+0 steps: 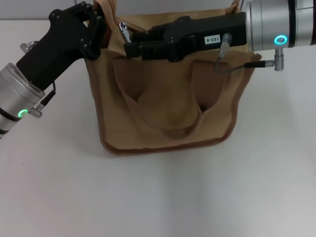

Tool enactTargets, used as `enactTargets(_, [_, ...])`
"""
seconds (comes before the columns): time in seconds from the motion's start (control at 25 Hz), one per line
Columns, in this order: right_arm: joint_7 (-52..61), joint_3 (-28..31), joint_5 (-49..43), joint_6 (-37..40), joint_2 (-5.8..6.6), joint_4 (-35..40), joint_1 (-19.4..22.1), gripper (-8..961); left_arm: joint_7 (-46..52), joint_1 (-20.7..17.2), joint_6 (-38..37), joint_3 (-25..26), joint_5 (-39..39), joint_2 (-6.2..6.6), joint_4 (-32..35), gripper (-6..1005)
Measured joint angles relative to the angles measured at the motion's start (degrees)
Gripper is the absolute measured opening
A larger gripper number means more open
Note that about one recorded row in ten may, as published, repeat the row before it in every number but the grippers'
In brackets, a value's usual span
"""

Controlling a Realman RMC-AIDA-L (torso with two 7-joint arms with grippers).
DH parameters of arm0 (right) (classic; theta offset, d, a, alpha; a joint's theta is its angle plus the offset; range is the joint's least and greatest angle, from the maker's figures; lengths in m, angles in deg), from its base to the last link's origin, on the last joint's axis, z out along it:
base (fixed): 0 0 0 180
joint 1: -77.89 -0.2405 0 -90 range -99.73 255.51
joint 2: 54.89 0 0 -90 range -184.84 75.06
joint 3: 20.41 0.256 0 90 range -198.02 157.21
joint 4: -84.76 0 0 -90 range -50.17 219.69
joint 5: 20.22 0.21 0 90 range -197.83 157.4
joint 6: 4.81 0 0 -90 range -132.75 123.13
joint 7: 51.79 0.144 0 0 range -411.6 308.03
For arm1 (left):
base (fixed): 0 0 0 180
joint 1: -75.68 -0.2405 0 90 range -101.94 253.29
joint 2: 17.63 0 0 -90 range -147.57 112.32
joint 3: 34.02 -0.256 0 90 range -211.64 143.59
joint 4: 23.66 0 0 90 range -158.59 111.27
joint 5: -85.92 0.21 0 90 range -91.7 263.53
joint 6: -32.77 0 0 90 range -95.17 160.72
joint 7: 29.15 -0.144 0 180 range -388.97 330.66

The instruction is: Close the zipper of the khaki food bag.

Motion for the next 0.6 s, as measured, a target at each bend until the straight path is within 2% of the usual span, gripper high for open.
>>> enactTargets(0.36, [0.0, -0.4, 0.0, -3.0, 0.05, -0.4, -0.5, 416, 0.0, 0.0, 0.0, 0.0, 0.0, 0.0, 0.0, 43])
enactTargets(0.6, [0.0, -3.9, -0.3, -4.0, 0.0, -1.5, -2.0, 414, 0.0, 0.3, 0.2, 0.0, 0.0, 0.0, 0.0, 43])
